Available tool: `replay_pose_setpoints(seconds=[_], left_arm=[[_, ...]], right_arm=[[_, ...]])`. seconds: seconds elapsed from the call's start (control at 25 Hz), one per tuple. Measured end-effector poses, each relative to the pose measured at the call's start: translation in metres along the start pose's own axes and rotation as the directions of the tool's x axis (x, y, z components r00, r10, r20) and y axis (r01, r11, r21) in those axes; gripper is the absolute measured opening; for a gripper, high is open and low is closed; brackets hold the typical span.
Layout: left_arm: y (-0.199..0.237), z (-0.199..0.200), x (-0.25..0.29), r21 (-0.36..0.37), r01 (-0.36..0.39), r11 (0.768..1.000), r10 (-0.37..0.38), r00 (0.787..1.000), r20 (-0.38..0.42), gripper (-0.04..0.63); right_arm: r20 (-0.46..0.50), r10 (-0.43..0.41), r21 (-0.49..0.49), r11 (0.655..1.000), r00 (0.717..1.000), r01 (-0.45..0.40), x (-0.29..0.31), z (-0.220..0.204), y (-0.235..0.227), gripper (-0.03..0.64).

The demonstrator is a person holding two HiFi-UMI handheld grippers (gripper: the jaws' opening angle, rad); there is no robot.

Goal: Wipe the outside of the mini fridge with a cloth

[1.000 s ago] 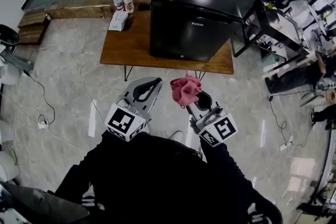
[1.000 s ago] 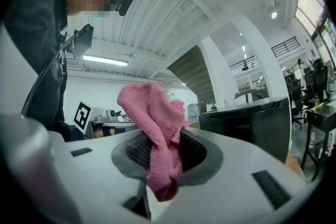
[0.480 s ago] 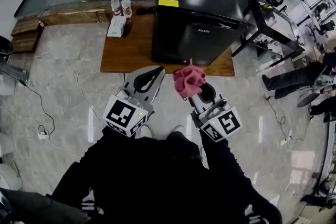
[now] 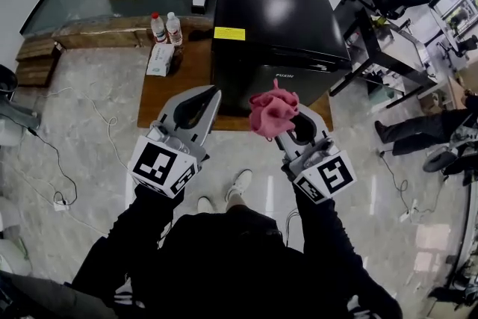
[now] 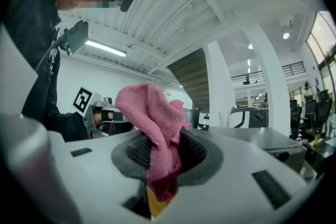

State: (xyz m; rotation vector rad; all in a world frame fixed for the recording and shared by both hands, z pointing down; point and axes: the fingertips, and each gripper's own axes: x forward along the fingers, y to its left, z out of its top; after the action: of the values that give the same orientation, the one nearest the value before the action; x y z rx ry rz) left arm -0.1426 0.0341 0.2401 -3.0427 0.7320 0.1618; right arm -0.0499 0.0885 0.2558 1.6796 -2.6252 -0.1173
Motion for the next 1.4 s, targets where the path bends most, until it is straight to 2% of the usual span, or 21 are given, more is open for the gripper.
replay_pose_setpoints(seconds=[0.32,0.64,0.8,0.92,1.04,1.2,1.32,1.4], left_arm=[[0.053,0.035,0.111,0.072,-0.122,0.99,0.123,0.992,-0.01,0.005],[0.114,0.059,0.205,0.109,-0.214,0.971,0.218,0.976,-0.026,0.005],[0.151,0.061,0.239,0.118,-0.219,0.968,0.225,0.974,-0.035,0.006],[0.187,0.051,0.26,0.078,-0.183,0.98,0.188,0.98,-0.063,0.005],[0.23,0.042,0.28,0.034,-0.157,0.987,0.159,0.984,-0.081,0.005],[0.277,0.027,0.297,0.045,-0.138,0.989,0.142,0.985,-0.098,0.006],[0.302,0.011,0.305,0.021,-0.116,0.993,0.118,0.987,-0.113,0.006],[0.318,0.001,0.307,0.013,-0.103,0.995,0.104,0.987,-0.122,0.005]], right_arm=[[0.032,0.048,-0.136,0.99,0.998,-0.043,0.045,0.049,-0.118,0.106],[-0.059,0.118,-0.234,0.964,0.991,-0.129,0.117,0.073,-0.218,0.106],[-0.123,0.131,-0.236,0.959,0.984,-0.157,0.168,0.069,-0.249,0.106],[-0.186,0.127,-0.234,0.957,0.974,-0.17,0.212,0.062,-0.265,0.106],[-0.258,0.111,-0.237,0.956,0.96,-0.174,0.264,0.05,-0.276,0.106],[-0.355,0.085,-0.245,0.953,0.931,-0.18,0.329,0.024,-0.286,0.106],[-0.443,0.063,-0.243,0.952,0.894,-0.187,0.368,-0.006,-0.293,0.104],[-0.508,0.052,-0.243,0.949,0.86,-0.201,0.389,-0.027,-0.296,0.106]])
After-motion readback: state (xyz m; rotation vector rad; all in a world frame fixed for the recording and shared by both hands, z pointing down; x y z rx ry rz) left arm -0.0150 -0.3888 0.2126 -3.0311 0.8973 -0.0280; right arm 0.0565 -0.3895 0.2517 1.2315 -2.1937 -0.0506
